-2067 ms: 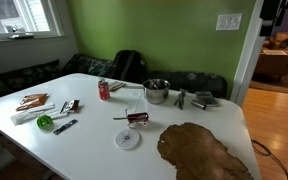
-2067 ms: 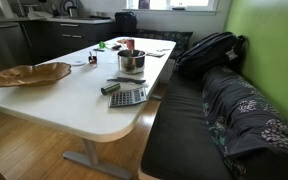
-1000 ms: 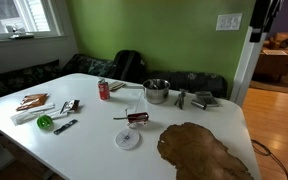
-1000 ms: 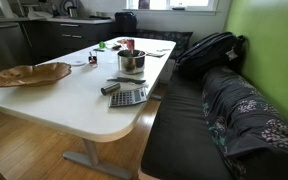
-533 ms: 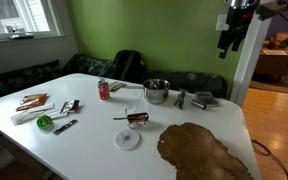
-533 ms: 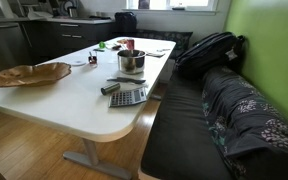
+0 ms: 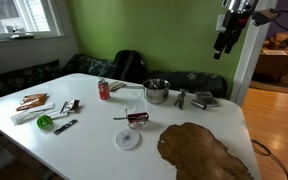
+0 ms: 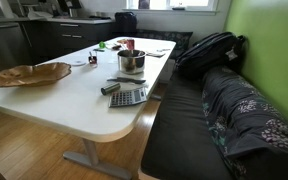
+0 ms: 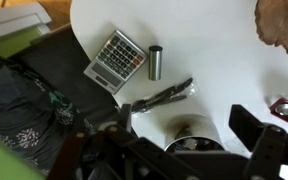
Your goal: Put the silver object in the silver pot
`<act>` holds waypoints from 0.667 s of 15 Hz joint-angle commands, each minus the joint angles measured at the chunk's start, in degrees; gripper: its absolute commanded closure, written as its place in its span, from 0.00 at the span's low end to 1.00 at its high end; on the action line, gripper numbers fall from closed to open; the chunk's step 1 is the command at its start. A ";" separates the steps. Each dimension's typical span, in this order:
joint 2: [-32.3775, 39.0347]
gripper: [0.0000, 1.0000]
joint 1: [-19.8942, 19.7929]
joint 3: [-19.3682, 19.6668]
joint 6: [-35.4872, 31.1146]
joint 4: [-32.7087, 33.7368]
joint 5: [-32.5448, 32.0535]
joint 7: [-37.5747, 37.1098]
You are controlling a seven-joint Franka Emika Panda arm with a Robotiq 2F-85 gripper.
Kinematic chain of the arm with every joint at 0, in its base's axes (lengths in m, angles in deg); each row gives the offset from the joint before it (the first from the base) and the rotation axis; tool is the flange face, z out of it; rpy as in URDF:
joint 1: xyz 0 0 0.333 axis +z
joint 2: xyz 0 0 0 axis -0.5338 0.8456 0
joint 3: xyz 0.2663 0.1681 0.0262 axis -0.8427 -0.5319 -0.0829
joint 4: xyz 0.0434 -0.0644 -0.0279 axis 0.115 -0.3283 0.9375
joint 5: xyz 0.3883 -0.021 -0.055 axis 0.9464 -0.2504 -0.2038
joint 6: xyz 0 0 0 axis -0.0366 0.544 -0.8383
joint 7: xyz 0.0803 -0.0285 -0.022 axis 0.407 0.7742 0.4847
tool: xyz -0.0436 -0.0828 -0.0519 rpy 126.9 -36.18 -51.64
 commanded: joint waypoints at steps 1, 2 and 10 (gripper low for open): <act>4.07 0.00 5.44 13.21 -10.86 -4.77 11.50 15.61; 5.10 0.00 8.26 18.03 -10.92 -5.17 16.07 20.27; 8.96 0.00 2.66 17.14 -8.44 -4.22 23.77 27.73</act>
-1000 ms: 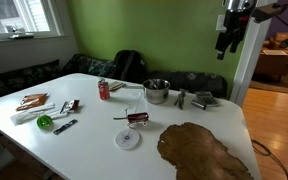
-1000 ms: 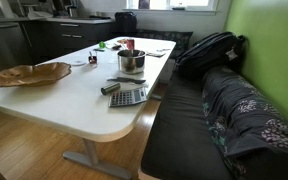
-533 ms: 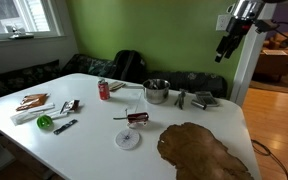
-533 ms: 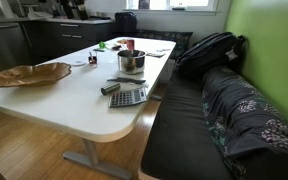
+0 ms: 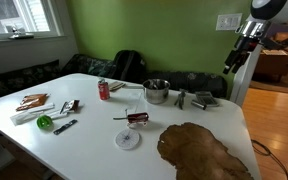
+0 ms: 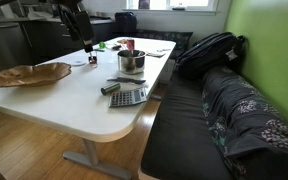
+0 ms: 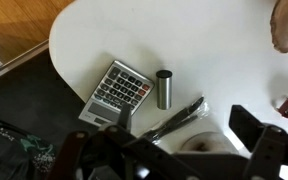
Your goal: Put the silver object in the silver pot
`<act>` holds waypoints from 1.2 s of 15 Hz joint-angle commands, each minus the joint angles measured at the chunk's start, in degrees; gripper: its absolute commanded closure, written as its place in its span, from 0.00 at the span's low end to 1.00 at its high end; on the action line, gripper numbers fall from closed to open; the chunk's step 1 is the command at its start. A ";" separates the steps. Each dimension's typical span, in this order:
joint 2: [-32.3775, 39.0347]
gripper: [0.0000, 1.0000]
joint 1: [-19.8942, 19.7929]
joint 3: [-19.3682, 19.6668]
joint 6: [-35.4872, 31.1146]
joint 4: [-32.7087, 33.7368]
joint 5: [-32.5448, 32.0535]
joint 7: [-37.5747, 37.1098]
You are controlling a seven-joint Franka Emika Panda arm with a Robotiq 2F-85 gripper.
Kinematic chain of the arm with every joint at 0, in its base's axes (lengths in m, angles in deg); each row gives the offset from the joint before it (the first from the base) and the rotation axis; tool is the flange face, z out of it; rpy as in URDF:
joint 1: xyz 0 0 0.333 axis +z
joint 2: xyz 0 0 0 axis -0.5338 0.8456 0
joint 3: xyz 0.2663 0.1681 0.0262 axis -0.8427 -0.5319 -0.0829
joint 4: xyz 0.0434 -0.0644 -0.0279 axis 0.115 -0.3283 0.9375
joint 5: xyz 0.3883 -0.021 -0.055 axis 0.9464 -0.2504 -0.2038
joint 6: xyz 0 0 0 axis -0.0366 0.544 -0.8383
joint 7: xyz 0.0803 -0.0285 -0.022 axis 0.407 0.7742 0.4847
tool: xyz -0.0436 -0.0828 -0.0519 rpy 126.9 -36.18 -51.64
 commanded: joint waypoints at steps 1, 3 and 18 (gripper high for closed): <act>-0.18 0.00 -1.53 -1.98 0.22 0.11 0.43 0.13; 5.21 0.00 -1.77 -1.14 -4.28 2.54 2.17 1.48; 27.54 0.00 -6.87 -4.54 2.49 18.24 30.40 20.03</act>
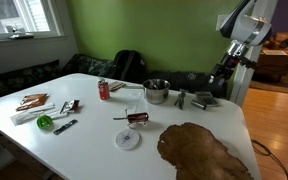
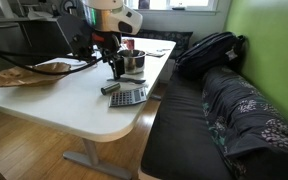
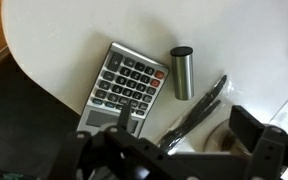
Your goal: Put the silver object in the silver pot
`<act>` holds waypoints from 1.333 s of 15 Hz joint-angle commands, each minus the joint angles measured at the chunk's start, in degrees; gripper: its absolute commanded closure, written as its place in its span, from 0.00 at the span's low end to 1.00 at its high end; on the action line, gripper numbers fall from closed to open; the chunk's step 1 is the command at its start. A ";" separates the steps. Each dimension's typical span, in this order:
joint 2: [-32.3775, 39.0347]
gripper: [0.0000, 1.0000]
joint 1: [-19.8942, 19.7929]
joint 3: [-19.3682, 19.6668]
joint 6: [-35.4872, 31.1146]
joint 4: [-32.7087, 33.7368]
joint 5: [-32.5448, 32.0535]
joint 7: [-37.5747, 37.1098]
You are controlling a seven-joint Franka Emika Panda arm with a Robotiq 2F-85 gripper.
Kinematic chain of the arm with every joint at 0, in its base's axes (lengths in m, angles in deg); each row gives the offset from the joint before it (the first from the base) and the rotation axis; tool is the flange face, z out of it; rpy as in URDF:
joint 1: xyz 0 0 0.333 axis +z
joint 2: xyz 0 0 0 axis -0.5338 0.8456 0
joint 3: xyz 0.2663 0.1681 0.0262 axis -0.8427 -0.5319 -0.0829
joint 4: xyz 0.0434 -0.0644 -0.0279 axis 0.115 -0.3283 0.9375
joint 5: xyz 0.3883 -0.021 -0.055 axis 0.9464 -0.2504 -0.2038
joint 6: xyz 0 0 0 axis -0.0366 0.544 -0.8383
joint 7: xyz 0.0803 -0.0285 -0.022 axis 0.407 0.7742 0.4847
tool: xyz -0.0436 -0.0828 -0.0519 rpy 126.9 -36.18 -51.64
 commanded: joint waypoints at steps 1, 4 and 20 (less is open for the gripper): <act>3.35 0.00 -2.63 -6.50 -6.12 0.98 -4.03 -4.75; 8.71 0.00 -1.20 -9.72 -14.72 2.28 -13.00 -13.75; 17.39 0.88 0.84 -14.00 -21.93 7.46 -50.08 -40.09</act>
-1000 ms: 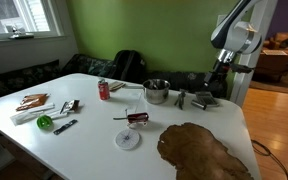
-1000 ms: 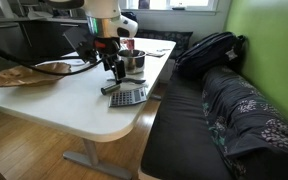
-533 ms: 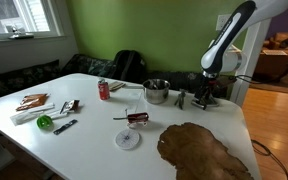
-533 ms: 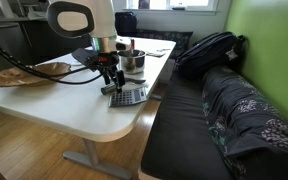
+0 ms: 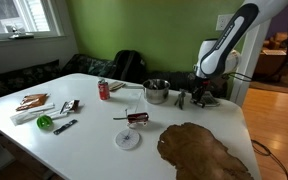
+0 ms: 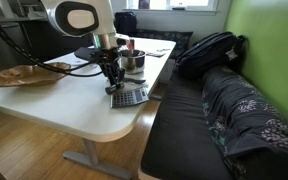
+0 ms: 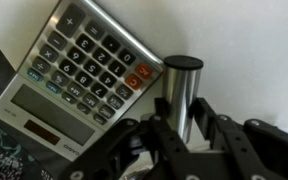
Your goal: Put the silver object in the silver pot
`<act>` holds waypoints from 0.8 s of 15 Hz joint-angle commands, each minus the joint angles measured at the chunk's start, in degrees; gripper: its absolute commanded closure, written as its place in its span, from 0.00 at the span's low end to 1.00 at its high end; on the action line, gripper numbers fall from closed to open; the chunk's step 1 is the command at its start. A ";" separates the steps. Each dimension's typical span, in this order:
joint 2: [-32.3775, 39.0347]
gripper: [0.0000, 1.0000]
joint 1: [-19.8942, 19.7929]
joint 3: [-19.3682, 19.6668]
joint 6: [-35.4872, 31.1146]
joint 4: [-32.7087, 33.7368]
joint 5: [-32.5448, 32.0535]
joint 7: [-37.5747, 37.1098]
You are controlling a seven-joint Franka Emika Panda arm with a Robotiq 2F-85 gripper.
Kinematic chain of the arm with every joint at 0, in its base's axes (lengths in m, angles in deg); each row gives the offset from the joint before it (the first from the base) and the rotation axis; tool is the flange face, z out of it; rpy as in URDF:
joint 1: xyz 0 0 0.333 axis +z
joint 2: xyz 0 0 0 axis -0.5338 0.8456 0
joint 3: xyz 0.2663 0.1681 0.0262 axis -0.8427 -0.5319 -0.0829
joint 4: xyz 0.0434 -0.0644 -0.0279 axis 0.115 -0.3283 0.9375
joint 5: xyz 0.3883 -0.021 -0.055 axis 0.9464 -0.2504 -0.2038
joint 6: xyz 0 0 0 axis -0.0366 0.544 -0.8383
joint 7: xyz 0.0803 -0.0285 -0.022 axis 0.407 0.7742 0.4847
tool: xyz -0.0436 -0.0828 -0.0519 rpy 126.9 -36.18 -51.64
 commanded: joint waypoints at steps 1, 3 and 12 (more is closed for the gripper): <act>0.89 0.90 0.17 -0.15 0.21 1.08 -3.18 -2.72; -0.98 0.93 0.30 -1.06 -2.53 1.11 -3.68 -2.56; -4.11 0.60 0.50 -3.32 -0.13 2.40 -1.61 -7.34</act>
